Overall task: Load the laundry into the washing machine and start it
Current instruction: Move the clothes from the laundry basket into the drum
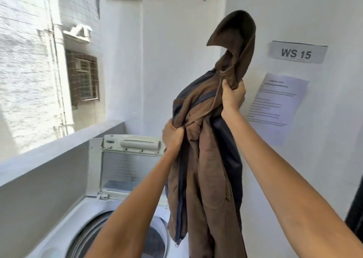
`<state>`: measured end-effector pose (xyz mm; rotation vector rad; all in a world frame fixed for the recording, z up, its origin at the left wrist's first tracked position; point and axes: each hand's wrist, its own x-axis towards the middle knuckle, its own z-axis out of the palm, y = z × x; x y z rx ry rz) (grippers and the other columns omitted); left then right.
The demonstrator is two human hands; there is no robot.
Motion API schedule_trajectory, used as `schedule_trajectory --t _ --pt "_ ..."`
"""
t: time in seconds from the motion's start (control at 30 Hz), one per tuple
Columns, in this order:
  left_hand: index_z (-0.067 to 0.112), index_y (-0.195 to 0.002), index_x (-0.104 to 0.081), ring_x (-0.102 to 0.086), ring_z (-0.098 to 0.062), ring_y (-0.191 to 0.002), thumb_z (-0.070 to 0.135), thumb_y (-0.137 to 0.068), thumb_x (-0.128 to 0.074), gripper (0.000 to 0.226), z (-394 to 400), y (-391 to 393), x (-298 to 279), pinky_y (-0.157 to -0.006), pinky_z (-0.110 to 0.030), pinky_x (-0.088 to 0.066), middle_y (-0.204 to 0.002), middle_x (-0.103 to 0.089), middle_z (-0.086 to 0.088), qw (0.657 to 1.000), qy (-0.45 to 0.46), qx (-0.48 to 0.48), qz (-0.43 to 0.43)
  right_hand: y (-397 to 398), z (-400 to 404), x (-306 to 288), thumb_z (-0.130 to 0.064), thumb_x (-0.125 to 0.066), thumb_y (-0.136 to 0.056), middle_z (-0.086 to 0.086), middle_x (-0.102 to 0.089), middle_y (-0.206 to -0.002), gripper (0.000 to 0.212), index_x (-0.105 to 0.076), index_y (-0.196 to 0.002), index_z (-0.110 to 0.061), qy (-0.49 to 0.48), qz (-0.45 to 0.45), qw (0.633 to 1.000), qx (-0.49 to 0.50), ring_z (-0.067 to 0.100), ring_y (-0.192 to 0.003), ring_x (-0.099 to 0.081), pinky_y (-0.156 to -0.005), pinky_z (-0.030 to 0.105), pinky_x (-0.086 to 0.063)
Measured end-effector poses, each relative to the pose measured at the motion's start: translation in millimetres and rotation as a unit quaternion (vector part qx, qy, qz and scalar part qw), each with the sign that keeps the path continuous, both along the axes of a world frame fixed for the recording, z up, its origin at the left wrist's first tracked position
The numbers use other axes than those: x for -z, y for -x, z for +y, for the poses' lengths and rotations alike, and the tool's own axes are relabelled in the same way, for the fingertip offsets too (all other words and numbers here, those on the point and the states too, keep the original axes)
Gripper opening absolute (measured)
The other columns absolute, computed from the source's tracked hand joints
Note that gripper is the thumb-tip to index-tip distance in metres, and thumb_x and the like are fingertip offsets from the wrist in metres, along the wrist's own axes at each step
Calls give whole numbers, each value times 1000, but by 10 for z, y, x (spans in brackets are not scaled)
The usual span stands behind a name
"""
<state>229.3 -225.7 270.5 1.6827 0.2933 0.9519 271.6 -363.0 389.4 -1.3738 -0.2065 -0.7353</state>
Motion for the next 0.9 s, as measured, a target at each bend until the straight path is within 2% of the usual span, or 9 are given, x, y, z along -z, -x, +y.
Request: schedule_trajectory --t 0.17,0.27,0.43,0.5,0.57,0.63,0.7,0.8,0.9 --pt "20 -88 -61 -60 -25 -80 8 -75 -51 21 797 486 -258 -67 -28 -40 -87 -69 -5 993 -12 -110 -41 210 626 86 -36 -59 -88 10 -62 -125 49 -50 -130 -13 109 25 993 -29 34 -115 -56 -98 43 -46" --pt "21 -89 -63 -61 -25 -81 5 -73 -50 26 1150 712 -162 -68 -29 -42 -86 -70 -2 987 15 -149 -60 389 963 265 -41 -58 -88 12 -60 -127 52 -48 -131 -13 196 66 977 -46 35 -116 -55 -96 42 -45" --pt "15 -101 -68 -61 -31 -89 13 -68 -44 41 1611 1041 -108 -78 -33 -46 -98 -71 -11 965 71 -233 -93 441 1360 672 -60 -63 -76 13 -58 -127 75 -52 -129 -9 383 168 893 -164 34 -116 -55 -96 44 -48" --pt "12 -103 -68 -61 -32 -92 15 -64 -42 47 1811 1127 -216 -80 -33 -45 -99 -71 -13 961 68 -249 -104 458 1488 796 -60 -67 -71 11 -60 -121 82 -53 -128 -3 343 218 877 -255 30 -104 -60 -89 43 -53" --pt "8 -99 -69 -61 -32 -91 15 -63 -42 46 1974 1184 -388 -76 -32 -45 -96 -71 -14 960 51 -254 -109 537 1621 876 -48 -64 -83 7 -59 -107 63 -53 -125 -2 277 270 859 -336 23 -84 -59 -75 36 -54" --pt "8 -96 -70 -62 -28 -86 15 -63 -43 43 2076 1227 -576 -71 -27 -42 -93 -71 -14 959 31 -255 -121 609 1780 953 -48 -58 -88 2 -60 -103 54 -55 -125 -8 222 324 824 -409 22 -84 -58 -75 36 -51" --pt "10 -97 -71 -59 -19 -81 15 -65 -45 42 2130 1268 -744 -68 -19 -41 -91 -71 -9 958 16 -251 -137 707 1962 993 -46 -59 -88 8 -68 -103 49 -62 -119 -8 91 359 784 -499 27 -88 -64 -74 36 -54" --pt "7 -91 -70 -54 -16 -73 16 -62 -42 41 2132 1296 -872 -59 -11 -38 -80 -67 -5 957 -5 -236 -166 750 2244 992 -37 -62 -86 16 -67 -115 46 -60 -123 -9 -69 338 799 -492 33 -101 -66 -81 43 -57" --pt "8 -87 -69 -55 -16 -71 16 -59 -40 41 2123 1243 -850 -70 -26 -46 -83 -70 -10 958 30 -219 -184 809 2362 925 -25 -64 -82 13 -68 -109 40 -61 -118 -9 -148 303 835 -434 32 -95 -66 -78 42 -57"
